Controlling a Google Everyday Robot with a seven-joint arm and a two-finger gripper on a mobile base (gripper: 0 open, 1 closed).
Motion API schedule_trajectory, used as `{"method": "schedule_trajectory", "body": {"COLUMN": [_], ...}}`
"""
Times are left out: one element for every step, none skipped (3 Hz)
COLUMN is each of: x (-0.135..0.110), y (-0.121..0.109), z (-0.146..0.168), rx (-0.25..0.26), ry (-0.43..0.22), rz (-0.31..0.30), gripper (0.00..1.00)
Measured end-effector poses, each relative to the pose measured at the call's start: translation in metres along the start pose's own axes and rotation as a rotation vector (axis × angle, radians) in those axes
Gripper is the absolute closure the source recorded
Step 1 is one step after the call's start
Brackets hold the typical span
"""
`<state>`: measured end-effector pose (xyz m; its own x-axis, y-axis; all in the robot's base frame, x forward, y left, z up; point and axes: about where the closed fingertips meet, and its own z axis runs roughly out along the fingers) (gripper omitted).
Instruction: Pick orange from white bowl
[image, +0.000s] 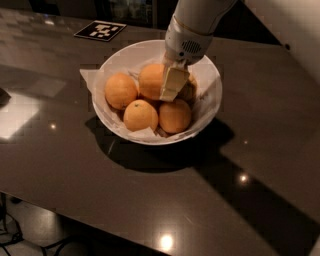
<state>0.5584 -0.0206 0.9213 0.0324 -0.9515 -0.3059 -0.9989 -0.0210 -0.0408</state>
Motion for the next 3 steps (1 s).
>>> {"method": "schedule_trajectory", "body": {"x": [-0.002, -0.003, -0.004], "y": [0.006, 0.012, 0.013], "z": [-0.012, -0.023, -0.025], "rx": [0.034, 0.056, 0.058], "ry": [-0.031, -0.059, -0.060], "rz": [0.002, 0.000, -0.003], "gripper": [1.00, 1.00, 1.00]}}
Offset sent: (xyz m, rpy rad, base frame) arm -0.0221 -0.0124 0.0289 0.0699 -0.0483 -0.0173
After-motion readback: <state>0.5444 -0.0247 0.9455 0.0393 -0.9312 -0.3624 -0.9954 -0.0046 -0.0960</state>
